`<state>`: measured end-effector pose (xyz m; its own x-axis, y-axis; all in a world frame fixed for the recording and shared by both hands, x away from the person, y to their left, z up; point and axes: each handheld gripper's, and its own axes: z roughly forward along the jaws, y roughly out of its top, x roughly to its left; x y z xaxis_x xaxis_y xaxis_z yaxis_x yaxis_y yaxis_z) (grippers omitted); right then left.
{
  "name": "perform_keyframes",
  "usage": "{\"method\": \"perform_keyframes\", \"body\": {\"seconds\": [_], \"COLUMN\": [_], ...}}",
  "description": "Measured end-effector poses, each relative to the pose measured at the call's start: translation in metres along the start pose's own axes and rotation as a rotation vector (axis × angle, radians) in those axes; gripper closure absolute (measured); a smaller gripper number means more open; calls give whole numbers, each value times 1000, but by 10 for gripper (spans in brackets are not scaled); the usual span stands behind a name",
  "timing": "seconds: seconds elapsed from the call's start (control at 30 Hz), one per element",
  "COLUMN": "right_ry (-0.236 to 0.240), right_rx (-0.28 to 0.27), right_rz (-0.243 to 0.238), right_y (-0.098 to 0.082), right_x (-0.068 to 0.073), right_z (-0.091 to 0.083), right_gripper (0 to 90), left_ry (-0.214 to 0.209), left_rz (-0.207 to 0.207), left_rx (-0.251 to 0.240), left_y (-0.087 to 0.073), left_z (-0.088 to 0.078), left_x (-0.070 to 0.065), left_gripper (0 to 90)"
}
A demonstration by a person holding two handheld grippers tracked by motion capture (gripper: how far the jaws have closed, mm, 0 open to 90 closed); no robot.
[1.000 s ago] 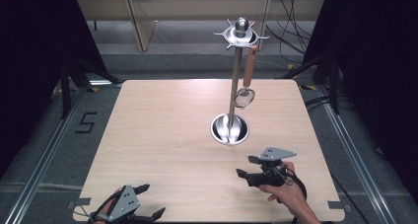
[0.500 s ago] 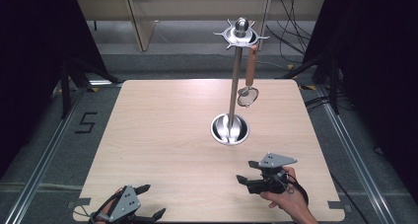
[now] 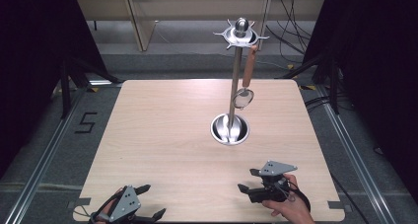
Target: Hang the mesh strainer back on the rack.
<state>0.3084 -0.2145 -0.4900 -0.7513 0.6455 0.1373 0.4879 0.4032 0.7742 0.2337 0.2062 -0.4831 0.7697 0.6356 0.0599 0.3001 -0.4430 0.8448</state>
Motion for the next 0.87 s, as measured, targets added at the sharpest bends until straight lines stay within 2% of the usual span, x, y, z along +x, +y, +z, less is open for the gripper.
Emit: {"method": "perform_keyframes", "body": {"seconds": [0.07,0.1,0.13,0.17,0.27,0.3,0.37,0.4,0.43,0.5,0.6,0.67,0.7,0.73,0.87], "right_ry": [2,-6,-6,-9,-12,-9,-11,-17,-18,1,-14,-13,-1,-11,-5], "right_rx": [12,7,7,9,22,24,19,18,17,25,19,20,20,19,24], "right_rz": [-8,-11,-11,-14,-8,-18,-17,-13,-21,-23,-21,-22,-23,-19,-15], "right_y": [-1,-1,-1,-1,-2,-2,-2,-2,-2,-2,-2,-2,-2,-2,-2], "right_x": [2,2,2,2,2,1,1,1,1,0,1,1,0,1,1], "right_z": [0,0,0,0,1,2,2,1,2,2,2,2,2,2,2], "right_gripper": [283,282,282,282,282,283,283,283,282,283,283,282,283,283,284], "left_ry": [0,1,0,0,1,1,5,6,10,12,10,0,0,0,-4], "left_rz": [-16,-10,21,2,2,-9,0,21,3,8,0,22,-9,-9,7], "left_rx": [-7,-7,-1,-1,-1,-3,6,7,-5,2,-8,-2,-4,-4,-1], "left_y": [0,0,1,0,0,0,0,1,0,0,0,1,0,0,1], "left_z": [1,1,0,0,0,0,-1,-1,0,-1,0,-1,0,0,-1], "left_x": [-1,0,1,0,0,-1,0,1,0,0,0,2,0,0,1], "left_gripper": [150,150,150,150,150,150,150,150,151,151,151,151,151,151,151]}}
